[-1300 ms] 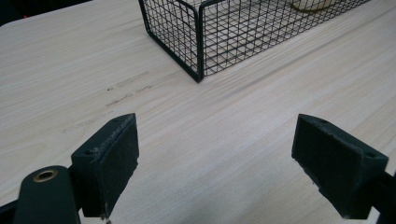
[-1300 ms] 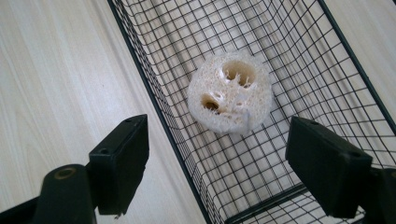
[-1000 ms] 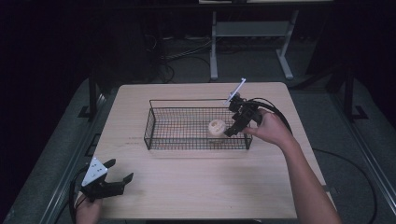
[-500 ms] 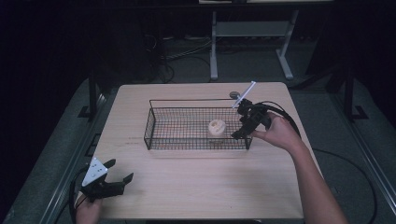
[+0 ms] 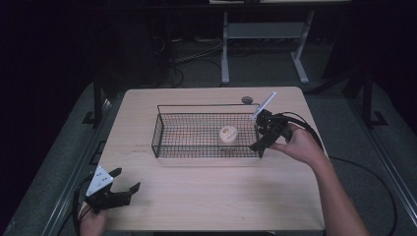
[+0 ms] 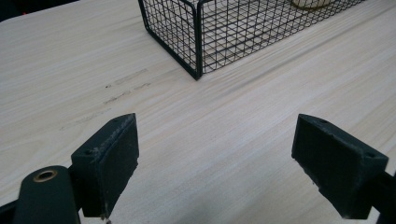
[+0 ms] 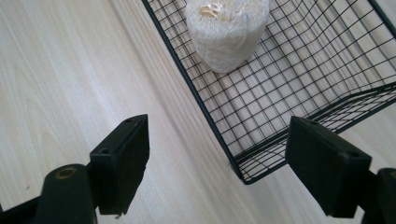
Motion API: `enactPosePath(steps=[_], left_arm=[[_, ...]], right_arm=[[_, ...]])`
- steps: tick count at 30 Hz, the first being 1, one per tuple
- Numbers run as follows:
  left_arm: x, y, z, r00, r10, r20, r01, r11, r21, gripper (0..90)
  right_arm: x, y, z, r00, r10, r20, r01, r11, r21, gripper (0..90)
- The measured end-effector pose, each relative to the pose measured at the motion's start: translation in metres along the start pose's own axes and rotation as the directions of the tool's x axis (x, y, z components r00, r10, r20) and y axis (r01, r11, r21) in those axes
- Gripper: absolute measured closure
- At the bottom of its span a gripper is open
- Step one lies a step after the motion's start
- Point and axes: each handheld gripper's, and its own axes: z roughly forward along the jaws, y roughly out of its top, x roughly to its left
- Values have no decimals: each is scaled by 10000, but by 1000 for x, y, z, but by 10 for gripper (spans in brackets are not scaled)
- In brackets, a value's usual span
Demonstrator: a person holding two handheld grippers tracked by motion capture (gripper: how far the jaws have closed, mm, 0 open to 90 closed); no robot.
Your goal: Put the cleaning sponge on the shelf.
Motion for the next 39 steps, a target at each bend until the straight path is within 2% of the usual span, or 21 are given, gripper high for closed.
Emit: enactPosePath(steps=[7, 11, 29, 39], left_arm=[[0, 0, 0, 10000, 14, 37, -14, 10000, 53, 141], [0, 0, 0, 10000, -41, 20, 41, 10000, 58, 141], [1, -1, 2, 10000, -68, 24, 68, 9999, 115, 141], [1, -1, 1, 10000, -36, -13, 36, 9999, 149, 141]], right_arm=[[-1, -12, 2, 9999, 128, 57, -129, 9998, 155, 211], [-2, -16, 1, 9998, 195, 21, -195, 9998, 21, 211], [0, -38, 5, 9991, 416, -79, -416, 9991, 23, 209], [2, -53, 12, 9983, 580, -93, -578, 9981, 198, 202]])
